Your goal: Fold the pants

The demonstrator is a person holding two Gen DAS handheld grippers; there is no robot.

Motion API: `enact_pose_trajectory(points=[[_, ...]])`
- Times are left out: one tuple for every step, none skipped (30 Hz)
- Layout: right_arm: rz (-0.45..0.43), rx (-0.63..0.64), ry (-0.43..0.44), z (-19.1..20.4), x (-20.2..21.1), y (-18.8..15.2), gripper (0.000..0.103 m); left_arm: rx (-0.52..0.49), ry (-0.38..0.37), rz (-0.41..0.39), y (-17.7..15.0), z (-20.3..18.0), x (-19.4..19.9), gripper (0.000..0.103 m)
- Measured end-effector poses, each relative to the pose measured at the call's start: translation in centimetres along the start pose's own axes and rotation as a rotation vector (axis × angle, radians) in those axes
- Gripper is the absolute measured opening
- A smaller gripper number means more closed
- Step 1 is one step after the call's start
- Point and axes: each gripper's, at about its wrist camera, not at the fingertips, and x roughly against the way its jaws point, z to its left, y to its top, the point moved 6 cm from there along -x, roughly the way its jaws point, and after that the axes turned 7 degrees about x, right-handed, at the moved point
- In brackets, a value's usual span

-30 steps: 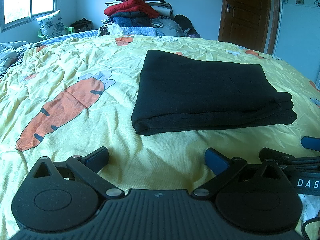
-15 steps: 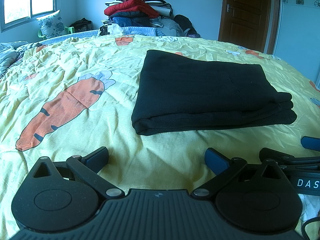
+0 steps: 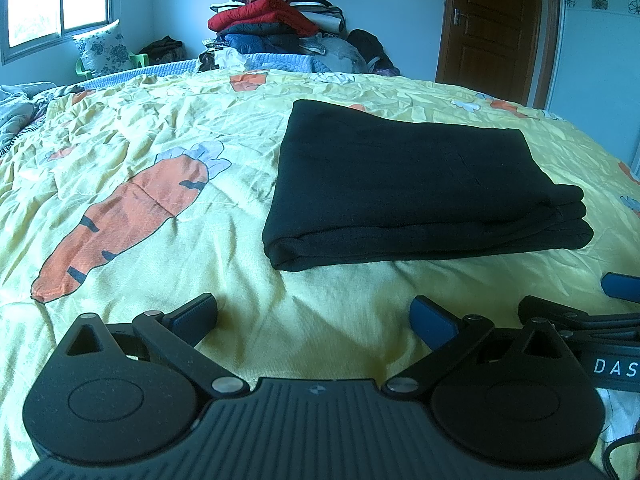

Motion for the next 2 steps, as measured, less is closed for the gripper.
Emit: enact_pose_trajectory(points=[[0.0,0.0,0.0,-0.05,0.0,0.0,0.103,0.0,0.0,0.0,-0.01,-0.01,0.0,0.103],[0.0,0.0,0.0,0.0,0.0,0.0,0.103,-0.001,0.001,0.0,0.0,-0.02,-0.01,0.103]])
